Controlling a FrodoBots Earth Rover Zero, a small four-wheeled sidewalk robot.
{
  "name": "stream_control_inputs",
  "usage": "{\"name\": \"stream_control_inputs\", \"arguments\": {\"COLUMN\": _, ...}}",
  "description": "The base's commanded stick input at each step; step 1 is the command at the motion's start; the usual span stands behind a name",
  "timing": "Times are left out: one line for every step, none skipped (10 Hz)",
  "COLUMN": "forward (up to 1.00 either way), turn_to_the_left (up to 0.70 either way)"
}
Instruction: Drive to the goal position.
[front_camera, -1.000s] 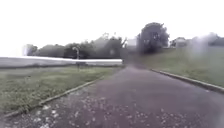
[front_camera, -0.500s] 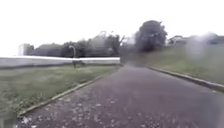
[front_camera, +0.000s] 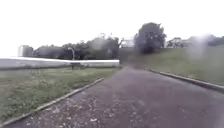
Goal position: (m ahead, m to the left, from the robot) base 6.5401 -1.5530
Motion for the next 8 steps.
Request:
{"name": "stream_control_inputs", "arguments": {"forward": 0.70, "turn_to_the_left": 0.00}}
{"name": "stream_control_inputs", "arguments": {"forward": 0.70, "turn_to_the_left": 0.00}}
{"name": "stream_control_inputs", "arguments": {"forward": 0.70, "turn_to_the_left": 0.00}}
{"name": "stream_control_inputs", "arguments": {"forward": 0.70, "turn_to_the_left": 0.00}}
{"name": "stream_control_inputs", "arguments": {"forward": 0.70, "turn_to_the_left": 0.00}}
{"name": "stream_control_inputs", "arguments": {"forward": 0.70, "turn_to_the_left": 0.00}}
{"name": "stream_control_inputs", "arguments": {"forward": 0.70, "turn_to_the_left": 0.00}}
{"name": "stream_control_inputs", "arguments": {"forward": 0.70, "turn_to_the_left": 0.00}}
